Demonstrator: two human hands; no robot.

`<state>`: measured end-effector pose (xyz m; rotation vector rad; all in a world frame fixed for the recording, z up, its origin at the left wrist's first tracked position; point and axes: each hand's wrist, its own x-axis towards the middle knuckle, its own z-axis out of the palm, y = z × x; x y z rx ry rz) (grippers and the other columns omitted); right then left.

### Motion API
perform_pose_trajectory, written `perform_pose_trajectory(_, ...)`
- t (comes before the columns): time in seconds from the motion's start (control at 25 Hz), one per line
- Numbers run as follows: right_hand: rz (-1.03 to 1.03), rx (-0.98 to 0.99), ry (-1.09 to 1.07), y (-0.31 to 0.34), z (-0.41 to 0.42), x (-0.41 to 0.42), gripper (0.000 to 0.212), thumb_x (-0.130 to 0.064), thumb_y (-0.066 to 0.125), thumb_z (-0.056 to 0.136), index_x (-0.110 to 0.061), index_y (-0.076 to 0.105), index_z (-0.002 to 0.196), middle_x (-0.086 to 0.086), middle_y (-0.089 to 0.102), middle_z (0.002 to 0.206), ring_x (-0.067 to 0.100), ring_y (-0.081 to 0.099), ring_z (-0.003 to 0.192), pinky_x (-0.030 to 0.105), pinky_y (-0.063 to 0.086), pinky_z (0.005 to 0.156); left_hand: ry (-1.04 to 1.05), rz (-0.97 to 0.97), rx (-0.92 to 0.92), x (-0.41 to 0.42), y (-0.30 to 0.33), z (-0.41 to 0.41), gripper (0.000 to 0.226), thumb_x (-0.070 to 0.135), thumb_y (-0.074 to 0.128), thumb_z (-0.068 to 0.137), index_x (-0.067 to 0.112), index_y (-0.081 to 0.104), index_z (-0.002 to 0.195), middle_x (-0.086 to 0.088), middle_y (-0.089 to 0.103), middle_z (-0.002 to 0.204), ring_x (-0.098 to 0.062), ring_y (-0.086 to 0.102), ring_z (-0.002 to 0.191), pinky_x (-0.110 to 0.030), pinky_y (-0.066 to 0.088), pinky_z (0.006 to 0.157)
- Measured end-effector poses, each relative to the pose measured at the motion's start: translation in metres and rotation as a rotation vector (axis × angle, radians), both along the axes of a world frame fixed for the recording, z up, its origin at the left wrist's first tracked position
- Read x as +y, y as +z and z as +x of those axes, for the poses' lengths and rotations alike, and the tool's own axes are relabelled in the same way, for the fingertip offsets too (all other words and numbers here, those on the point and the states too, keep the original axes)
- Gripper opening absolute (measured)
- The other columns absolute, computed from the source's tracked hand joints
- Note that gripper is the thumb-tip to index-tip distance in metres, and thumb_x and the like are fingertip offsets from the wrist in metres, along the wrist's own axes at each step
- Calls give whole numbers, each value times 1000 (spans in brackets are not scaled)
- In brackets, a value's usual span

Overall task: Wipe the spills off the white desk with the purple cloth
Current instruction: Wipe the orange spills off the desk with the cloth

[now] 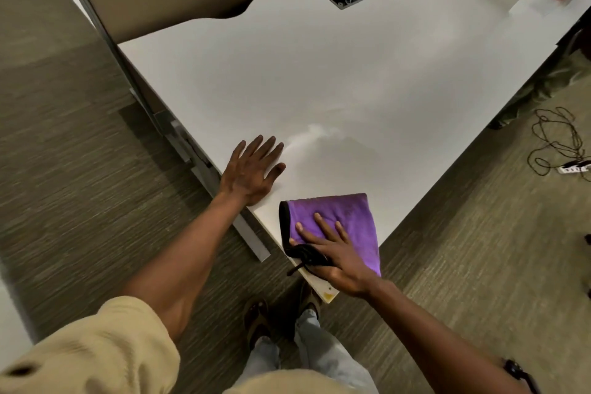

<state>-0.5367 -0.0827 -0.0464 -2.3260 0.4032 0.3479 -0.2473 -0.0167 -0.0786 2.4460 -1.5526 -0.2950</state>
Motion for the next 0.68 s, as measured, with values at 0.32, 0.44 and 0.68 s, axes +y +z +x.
perform_pose_trajectory(0.32, 19, -67, -251, -1, -74, -54, 60, -48, 50, 92, -67, 29, 145, -41, 19, 158, -5, -5, 154, 50, -8, 127, -59, 73, -39, 9, 3, -6, 74, 68, -10, 96, 39, 1, 163, 6, -3, 173, -18, -6, 159, -47, -4, 128)
perform_pose_trajectory(0.44, 29, -110, -309, -9, -63, -2, 58, -40, 54, 94, -64, 35, 143, -46, 10, 157, -1, -9, 155, 46, -16, 125, -52, 73, -51, 11, 0, -7, 74, 69, -10, 96, 39, 1, 163, 8, -3, 172, -16, -6, 159, -46, -5, 128)
perform_pose_trajectory(0.68, -6, -158, -363, -20, -69, -22, 64, -53, 49, 91, -52, 30, 152, -18, 14, 167, 0, -3, 156, 46, -7, 128, -62, 67, -59, 11, -2, -3, 79, 70, -16, 94, 38, 2, 163, 7, -4, 172, -16, -7, 159, -45, -5, 128)
